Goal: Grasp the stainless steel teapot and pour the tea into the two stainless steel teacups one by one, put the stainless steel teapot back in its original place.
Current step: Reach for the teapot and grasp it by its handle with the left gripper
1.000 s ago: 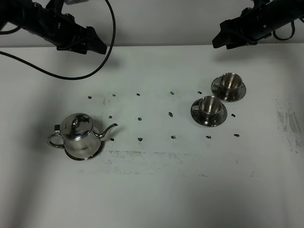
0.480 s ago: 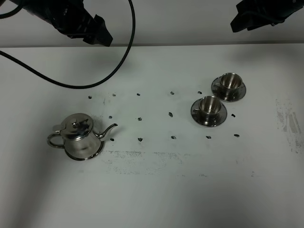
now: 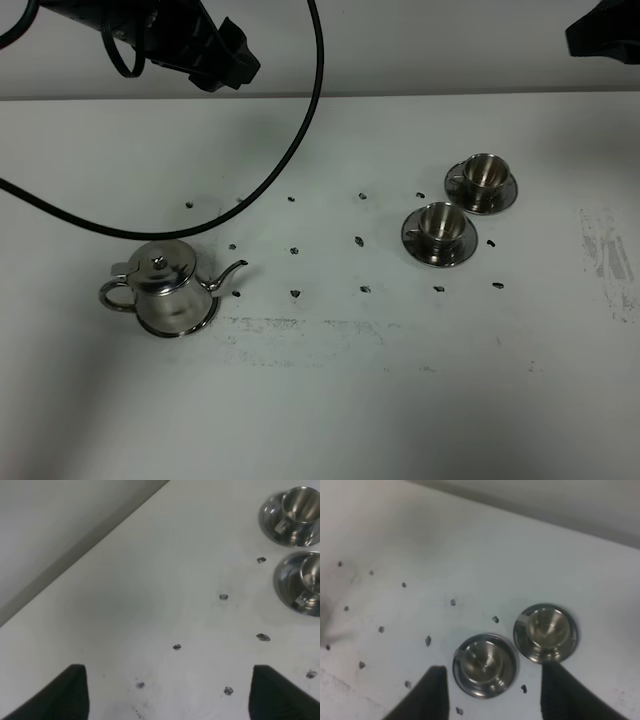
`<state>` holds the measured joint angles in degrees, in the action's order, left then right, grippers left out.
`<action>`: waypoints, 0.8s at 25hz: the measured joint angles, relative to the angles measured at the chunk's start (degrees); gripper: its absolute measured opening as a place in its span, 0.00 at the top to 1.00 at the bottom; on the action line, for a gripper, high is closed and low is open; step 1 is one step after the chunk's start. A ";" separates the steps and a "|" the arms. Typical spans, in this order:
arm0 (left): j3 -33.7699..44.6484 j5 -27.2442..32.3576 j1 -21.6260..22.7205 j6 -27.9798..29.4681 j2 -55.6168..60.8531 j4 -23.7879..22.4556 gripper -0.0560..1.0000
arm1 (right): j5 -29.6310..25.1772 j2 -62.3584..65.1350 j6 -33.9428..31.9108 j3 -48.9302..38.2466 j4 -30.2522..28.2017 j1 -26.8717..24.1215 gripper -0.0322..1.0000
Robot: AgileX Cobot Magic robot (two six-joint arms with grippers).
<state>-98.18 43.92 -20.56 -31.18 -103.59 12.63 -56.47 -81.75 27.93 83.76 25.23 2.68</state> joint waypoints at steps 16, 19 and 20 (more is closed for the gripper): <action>12.28 -1.98 -0.22 -7.60 8.73 -3.76 0.41 | 2.59 42.15 -1.02 -32.68 -1.91 0.00 0.55; 12.28 1.26 -0.22 -9.73 10.16 -4.27 0.41 | 1.51 49.43 -3.80 -36.98 -3.89 0.00 0.55; 12.28 2.47 -0.22 -10.43 10.60 -4.39 0.41 | 1.11 51.91 -4.61 -38.16 -4.78 0.00 0.55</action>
<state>-85.90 46.39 -20.78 -41.61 -92.99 8.24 -55.35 -29.84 23.32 45.60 20.45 2.68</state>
